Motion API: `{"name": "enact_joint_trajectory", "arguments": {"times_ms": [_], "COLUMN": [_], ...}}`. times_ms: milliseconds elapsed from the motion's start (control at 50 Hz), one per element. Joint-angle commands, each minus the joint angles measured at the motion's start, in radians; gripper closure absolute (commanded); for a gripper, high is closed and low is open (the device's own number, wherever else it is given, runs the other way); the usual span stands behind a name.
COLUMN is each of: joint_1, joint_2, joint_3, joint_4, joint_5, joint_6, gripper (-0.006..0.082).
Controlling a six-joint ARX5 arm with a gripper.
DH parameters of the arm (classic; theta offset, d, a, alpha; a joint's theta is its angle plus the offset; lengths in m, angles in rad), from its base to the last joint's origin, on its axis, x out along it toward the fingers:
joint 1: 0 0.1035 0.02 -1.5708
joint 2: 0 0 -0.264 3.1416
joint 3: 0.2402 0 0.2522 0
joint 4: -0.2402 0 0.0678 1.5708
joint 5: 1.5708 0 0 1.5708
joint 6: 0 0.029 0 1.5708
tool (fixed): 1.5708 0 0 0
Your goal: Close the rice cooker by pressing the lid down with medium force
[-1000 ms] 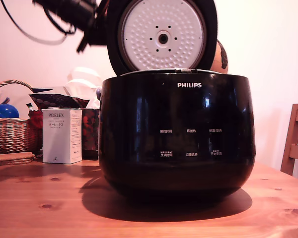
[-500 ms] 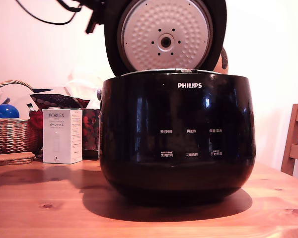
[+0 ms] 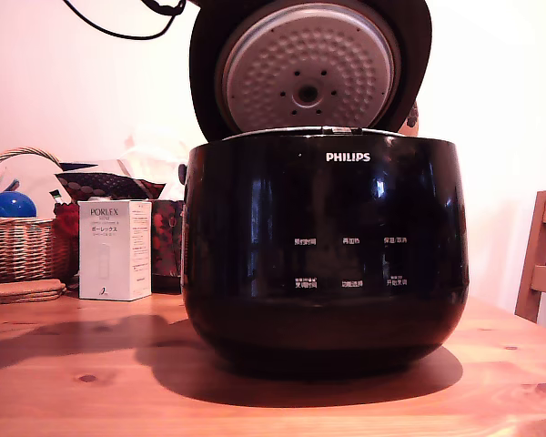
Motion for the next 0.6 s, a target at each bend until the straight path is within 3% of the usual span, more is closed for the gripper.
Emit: {"name": "enact_joint_trajectory", "arguments": {"times_ms": [0, 580], "joint_1": [-0.008, -0.19], "joint_2": [-0.019, -0.031], "joint_3": [-0.05, -0.082], "joint_4": [0.026, 0.153], "joint_5": [-0.016, -0.258], "joint_6": [-0.016, -0.053], "gripper": [0.0791, 0.0791]}}
